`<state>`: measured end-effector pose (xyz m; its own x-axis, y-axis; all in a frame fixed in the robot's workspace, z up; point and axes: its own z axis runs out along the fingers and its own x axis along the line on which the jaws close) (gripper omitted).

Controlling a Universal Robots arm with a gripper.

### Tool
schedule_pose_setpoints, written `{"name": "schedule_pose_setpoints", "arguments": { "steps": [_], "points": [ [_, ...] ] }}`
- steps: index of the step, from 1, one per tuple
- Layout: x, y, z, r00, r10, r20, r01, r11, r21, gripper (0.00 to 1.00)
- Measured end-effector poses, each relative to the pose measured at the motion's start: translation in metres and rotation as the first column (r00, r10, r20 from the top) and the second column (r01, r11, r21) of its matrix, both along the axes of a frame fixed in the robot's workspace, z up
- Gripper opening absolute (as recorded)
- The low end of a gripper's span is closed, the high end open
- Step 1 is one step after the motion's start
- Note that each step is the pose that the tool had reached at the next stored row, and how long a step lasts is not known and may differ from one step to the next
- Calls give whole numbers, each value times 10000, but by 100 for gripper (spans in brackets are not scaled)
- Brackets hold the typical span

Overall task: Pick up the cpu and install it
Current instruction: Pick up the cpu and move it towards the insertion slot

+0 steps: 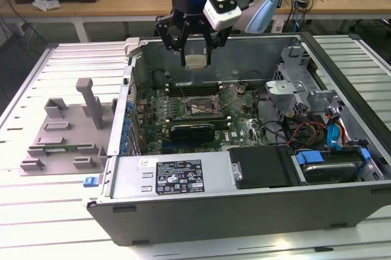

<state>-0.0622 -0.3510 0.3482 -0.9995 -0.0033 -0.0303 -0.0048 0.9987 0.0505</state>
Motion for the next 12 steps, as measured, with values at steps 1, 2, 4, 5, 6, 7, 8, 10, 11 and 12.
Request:
{"name": "schedule_pose_setpoints", "arguments": {
  "steps": [1, 2, 4, 5, 6, 7, 8, 10, 11, 12],
  "points": [
    [6, 2, -18, 10000, 0, 0, 0, 10000, 0, 55],
    [13, 4, -39, 10000, -1, -1, 1, 10000, -1, 55],
    [29, 9, -81, 10000, 0, -1, 0, 10000, -3, 55],
    [35, 10, -99, 10000, 0, -1, 0, 10000, -2, 55],
    [40, 13, -116, 10000, 0, -1, 0, 10000, -4, 55],
    [46, 18, -142, 10000, -1, -2, 1, 10000, -7, 55],
    [51, 22, -163, 10000, -1, -2, 1, 10000, -7, 55],
    [61, 31, -208, 10000, 0, -2, 0, 10000, -10, 55],
    [64, 35, -224, 10000, -1, -1, 1, 10000, -12, 55],
    [70, 39, -243, 10000, 1, -1, -1, 10000, -11, 55]
  ]
}}
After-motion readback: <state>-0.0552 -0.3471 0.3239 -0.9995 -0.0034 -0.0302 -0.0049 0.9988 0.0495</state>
